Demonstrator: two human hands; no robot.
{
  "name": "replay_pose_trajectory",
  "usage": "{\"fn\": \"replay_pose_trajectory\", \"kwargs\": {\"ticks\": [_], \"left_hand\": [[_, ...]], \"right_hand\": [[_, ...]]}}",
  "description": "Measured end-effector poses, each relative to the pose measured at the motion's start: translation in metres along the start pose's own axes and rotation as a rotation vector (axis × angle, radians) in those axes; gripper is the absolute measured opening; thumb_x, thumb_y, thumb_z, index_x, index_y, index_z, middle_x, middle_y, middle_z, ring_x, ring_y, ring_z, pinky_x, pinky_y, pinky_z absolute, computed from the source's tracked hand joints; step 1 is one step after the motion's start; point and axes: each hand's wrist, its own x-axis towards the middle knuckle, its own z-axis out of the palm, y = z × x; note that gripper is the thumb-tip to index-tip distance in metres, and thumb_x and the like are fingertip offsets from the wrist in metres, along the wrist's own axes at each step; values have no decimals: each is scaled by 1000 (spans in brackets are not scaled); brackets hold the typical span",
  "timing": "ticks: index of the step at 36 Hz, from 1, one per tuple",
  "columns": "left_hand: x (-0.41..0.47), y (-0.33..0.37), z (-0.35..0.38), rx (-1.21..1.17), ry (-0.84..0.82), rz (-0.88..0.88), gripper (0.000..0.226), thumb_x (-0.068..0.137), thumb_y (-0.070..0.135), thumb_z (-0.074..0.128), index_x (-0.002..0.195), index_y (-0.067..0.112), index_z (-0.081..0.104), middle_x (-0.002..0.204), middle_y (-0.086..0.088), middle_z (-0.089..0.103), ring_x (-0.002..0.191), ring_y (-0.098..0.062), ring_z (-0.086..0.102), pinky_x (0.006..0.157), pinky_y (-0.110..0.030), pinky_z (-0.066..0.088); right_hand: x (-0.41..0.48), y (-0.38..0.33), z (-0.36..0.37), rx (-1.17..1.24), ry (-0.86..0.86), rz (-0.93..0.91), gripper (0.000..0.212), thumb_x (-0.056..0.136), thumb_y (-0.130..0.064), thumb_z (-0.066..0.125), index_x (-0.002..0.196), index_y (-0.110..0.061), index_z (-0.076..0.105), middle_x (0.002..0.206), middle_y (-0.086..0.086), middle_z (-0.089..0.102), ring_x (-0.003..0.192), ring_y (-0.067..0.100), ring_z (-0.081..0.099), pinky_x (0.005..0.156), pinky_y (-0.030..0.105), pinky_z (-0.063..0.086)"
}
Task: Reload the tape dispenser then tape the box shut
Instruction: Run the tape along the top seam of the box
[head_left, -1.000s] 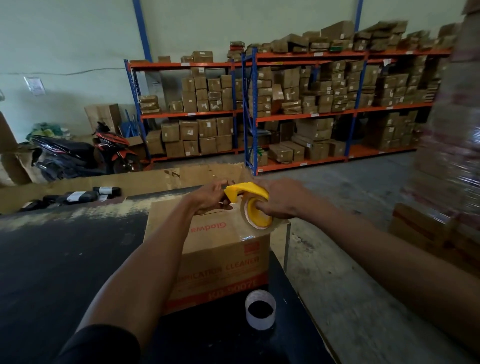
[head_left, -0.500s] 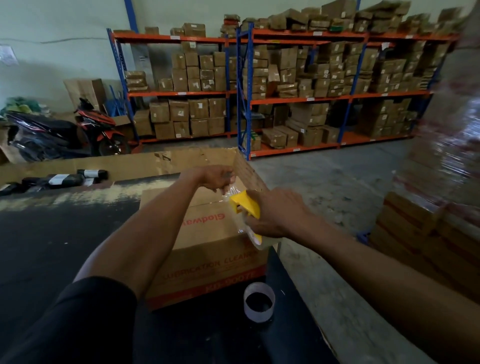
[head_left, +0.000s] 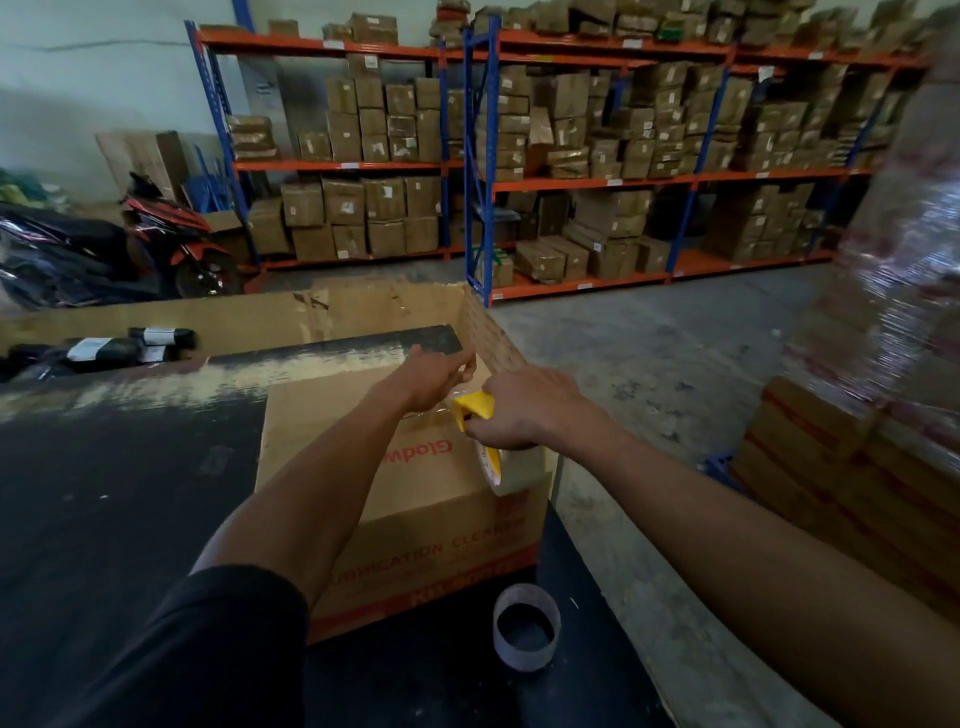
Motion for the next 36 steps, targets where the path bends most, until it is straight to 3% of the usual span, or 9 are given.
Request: {"fn": "replay_pose_trajectory", "kwargs": {"ticks": [6, 12, 16, 19, 23, 28, 31, 33, 36], "left_hand": [[7, -6, 16, 9, -14, 29, 15, 106, 32, 37, 112, 22, 47, 107, -7, 71, 102, -29, 63, 85, -39, 24], [6, -10, 21, 52, -51, -26, 32, 106, 37, 35, 133, 22, 46, 120, -13, 69, 112, -30, 60, 106, -45, 29], [5, -6, 22, 42, -30, -44, 38, 105, 29, 41, 140, 15, 44, 117, -15, 69, 110, -32, 60, 102, -43, 34], [5, -6, 20, -33, -53, -74, 35, 105, 30, 43, 137, 17, 45, 110, -18, 68, 102, -35, 63, 94, -44, 45], [7, -3, 16, -59, -136, -109, 34, 99, 32, 47, 132, 22, 48, 110, -19, 68, 99, -38, 65, 90, -51, 53], [7, -4, 12, -31, -132, -242, 56, 100, 41, 50, 146, 14, 33, 121, -22, 66, 109, -41, 65, 90, -47, 55], [4, -5, 11, -164, -15, -346, 43, 100, 36, 55, 131, 8, 46, 112, -20, 68, 103, -39, 65, 84, -43, 53], [0, -6, 13, -349, 111, -397, 24, 99, 30, 58, 110, 9, 54, 96, -13, 67, 93, -35, 65, 74, -39, 48], [-14, -11, 13, -450, 213, -274, 9, 95, 20, 64, 101, 12, 63, 100, -10, 67, 92, -28, 63, 80, -42, 52]], "right_hand": [[20, 0, -11, -16, -167, 14, 47, 86, -57, 57, 114, -21, 67, 98, 1, 62, 89, 21, 55, 68, 33, 38], [35, -3, -14, -40, -253, 3, 52, 86, -59, 57, 121, -21, 66, 103, 2, 65, 85, 20, 57, 67, 32, 40], [38, -6, -19, -36, -290, 24, 48, 88, -55, 57, 120, -21, 65, 83, -1, 57, 65, 14, 53, 60, 30, 42], [42, -9, -22, -34, -334, 46, 50, 89, -54, 57, 123, -19, 64, 91, 2, 59, 65, 15, 52, 59, 31, 44], [46, -13, -29, 3, -397, 81, 53, 91, -53, 59, 128, -16, 62, 100, 5, 57, 68, 17, 54, 71, 35, 49], [50, -19, -39, 48, -517, 122, 63, 95, -47, 60, 143, -11, 46, 117, 13, 52, 102, 28, 54, 97, 41, 50], [49, -20, -51, 16, -556, 127, 63, 97, -45, 59, 146, -9, 42, 119, 13, 49, 102, 26, 53, 85, 36, 50], [50, -20, -56, 10, -553, 127, 70, 95, -47, 61, 151, -11, 39, 135, 15, 48, 117, 28, 54, 95, 36, 48], [52, -20, -60, 28, -555, 123, 72, 95, -48, 63, 152, -12, 38, 125, 14, 46, 111, 26, 51, 94, 36, 44]]}}
